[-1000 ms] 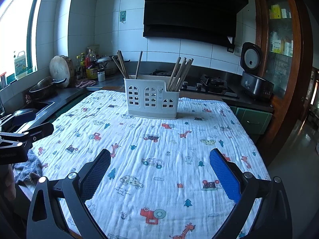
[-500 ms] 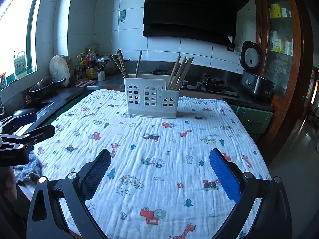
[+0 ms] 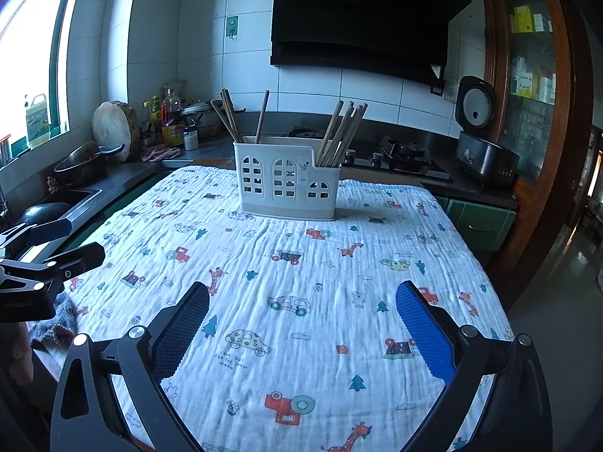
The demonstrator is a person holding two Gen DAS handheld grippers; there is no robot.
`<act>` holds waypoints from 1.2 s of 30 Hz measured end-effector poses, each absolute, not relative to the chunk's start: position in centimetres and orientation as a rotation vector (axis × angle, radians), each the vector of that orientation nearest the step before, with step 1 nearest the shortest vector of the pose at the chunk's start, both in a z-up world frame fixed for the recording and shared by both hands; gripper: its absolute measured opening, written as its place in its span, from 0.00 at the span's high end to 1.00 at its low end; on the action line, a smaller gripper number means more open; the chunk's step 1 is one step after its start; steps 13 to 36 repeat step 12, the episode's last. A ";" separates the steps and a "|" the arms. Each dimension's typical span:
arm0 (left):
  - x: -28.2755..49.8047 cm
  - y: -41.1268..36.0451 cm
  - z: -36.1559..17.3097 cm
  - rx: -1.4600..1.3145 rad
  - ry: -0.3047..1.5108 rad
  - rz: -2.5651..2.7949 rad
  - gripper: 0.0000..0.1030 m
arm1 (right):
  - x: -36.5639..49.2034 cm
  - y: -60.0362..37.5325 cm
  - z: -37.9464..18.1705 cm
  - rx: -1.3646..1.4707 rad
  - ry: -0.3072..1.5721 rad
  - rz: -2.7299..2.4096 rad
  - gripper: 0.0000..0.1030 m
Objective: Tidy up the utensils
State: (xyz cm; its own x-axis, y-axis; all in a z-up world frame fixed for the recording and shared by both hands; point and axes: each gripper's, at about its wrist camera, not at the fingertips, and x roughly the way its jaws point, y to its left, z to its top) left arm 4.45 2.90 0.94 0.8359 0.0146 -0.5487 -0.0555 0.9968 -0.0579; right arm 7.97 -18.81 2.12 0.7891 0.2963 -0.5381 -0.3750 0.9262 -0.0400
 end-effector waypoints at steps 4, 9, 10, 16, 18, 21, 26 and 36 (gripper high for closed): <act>4.5 2.9 1.1 -0.077 0.571 0.023 0.05 | 7.9 -18.8 2.0 -0.150 0.556 0.365 0.07; 4.5 3.1 1.0 -0.092 0.576 0.018 0.05 | 8.0 -18.7 1.9 -0.151 0.562 0.364 0.07; 4.6 3.2 1.0 -0.095 0.578 0.019 0.05 | 8.0 -18.8 1.9 -0.150 0.561 0.364 0.07; 4.6 3.2 0.9 -0.101 0.582 0.016 0.05 | 8.0 -18.7 1.9 -0.150 0.562 0.367 0.07; 4.6 3.2 0.9 -0.101 0.582 0.016 0.05 | 8.0 -18.7 1.9 -0.150 0.562 0.367 0.07; 4.6 3.2 0.9 -0.101 0.582 0.016 0.05 | 8.0 -18.7 1.9 -0.150 0.562 0.367 0.07; 4.6 3.2 0.9 -0.101 0.582 0.016 0.05 | 8.0 -18.7 1.9 -0.150 0.562 0.367 0.07; 4.6 3.2 0.9 -0.101 0.582 0.016 0.05 | 8.0 -18.7 1.9 -0.150 0.562 0.367 0.07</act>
